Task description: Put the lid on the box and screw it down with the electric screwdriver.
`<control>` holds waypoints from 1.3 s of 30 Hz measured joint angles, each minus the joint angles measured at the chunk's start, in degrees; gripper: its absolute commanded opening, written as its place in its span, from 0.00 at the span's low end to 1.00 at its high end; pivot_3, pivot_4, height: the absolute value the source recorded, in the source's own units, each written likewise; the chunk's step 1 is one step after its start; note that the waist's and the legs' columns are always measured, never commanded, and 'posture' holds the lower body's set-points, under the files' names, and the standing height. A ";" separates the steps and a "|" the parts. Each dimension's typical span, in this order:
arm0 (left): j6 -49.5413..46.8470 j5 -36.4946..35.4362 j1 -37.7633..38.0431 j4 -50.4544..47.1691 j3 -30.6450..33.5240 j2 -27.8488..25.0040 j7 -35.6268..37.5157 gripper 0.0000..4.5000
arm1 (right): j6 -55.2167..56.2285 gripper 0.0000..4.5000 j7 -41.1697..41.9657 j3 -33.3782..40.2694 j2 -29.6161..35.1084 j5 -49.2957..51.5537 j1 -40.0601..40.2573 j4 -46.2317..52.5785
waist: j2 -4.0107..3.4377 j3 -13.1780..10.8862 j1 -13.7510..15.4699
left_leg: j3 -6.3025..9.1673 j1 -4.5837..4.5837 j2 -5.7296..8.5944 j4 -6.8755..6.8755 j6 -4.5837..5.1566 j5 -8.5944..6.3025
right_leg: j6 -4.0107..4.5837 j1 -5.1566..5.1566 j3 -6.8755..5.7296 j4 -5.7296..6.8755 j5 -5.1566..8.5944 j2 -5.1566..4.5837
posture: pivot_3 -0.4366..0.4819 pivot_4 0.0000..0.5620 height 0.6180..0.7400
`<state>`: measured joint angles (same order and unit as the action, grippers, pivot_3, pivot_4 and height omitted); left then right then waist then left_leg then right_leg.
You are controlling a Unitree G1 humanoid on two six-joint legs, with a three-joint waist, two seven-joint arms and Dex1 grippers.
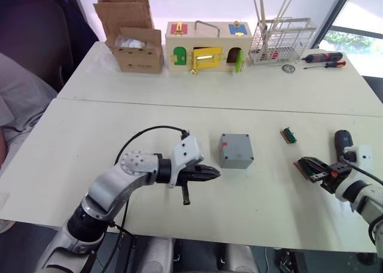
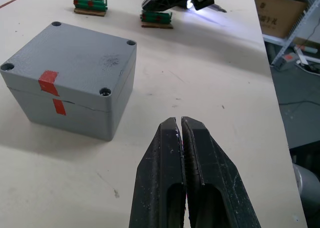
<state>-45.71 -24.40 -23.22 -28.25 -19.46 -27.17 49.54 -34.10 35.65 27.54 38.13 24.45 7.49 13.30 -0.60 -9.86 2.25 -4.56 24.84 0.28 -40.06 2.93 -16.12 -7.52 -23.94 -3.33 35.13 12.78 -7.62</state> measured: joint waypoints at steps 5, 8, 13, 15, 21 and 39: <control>0.02 0.02 0.00 0.02 -0.11 0.00 -0.02 0.02 | -0.05 0.01 -0.47 -0.11 0.00 0.13 -0.01 0.00 | 0.00 0.00 -0.01 | 0.00 0.00 0.00 0.00 -0.03 0.02 | 0.00 0.00 0.00 0.00 0.00 0.00 | 0.48 0.27 0.91; 0.04 0.00 0.00 0.06 -0.10 -0.03 -0.01 0.02 | -1.10 0.01 -1.20 0.84 -0.34 1.72 -0.03 0.63 | 0.00 0.00 0.00 | 0.00 0.00 0.00 0.00 -0.03 0.02 | 0.00 0.00 0.00 0.00 0.00 0.00 | 0.48 0.27 0.91; 0.13 -0.07 -0.02 0.63 0.20 -0.40 0.26 0.02 | -4.83 0.01 -2.98 4.65 -0.32 6.35 -2.24 4.64 | -0.01 0.00 -0.07 | 0.00 -0.01 -0.01 0.00 0.10 -0.06 | 0.00 0.00 0.00 0.01 0.00 0.00 | 0.48 0.27 0.91; 0.20 -0.10 -0.09 1.46 0.74 -0.97 0.50 0.02 | -7.50 0.01 -3.97 5.98 -0.18 9.28 -4.21 6.81 | -0.01 0.00 -0.07 | 0.01 -0.01 -0.02 0.00 0.11 -0.06 | 0.00 -0.01 0.00 0.01 0.00 0.01 | 0.48 0.27 0.91; 1.30 -0.15 -2.68 6.08 5.64 -2.26 0.80 0.02 | -15.15 0.01 -4.22 3.32 2.31 18.24 -11.65 13.13 | 0.00 -0.01 -0.15 | 0.01 -0.01 -0.03 0.02 0.12 -0.07 | 0.00 -0.02 0.00 0.01 0.00 0.01 | 0.48 0.27 0.91; -4.42 -7.57 -2.08 3.67 14.16 -5.22 -3.05 0.02 | -8.64 0.01 -1.52 -18.21 -3.27 12.34 -21.98 3.76 | 0.04 -0.03 -0.13 | -0.04 -0.01 -0.01 0.03 -0.18 0.11 | -0.01 0.01 -0.01 -0.02 -0.01 0.00 | 0.48 0.27 0.91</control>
<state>-50.13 -31.97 -25.30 -24.58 -5.30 -32.39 46.49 -42.75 34.13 9.33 34.86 36.79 -14.49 17.06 -0.56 -9.89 2.12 -4.60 24.83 0.27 -40.03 2.75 -16.02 -7.53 -23.93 -3.33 35.11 12.78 -7.61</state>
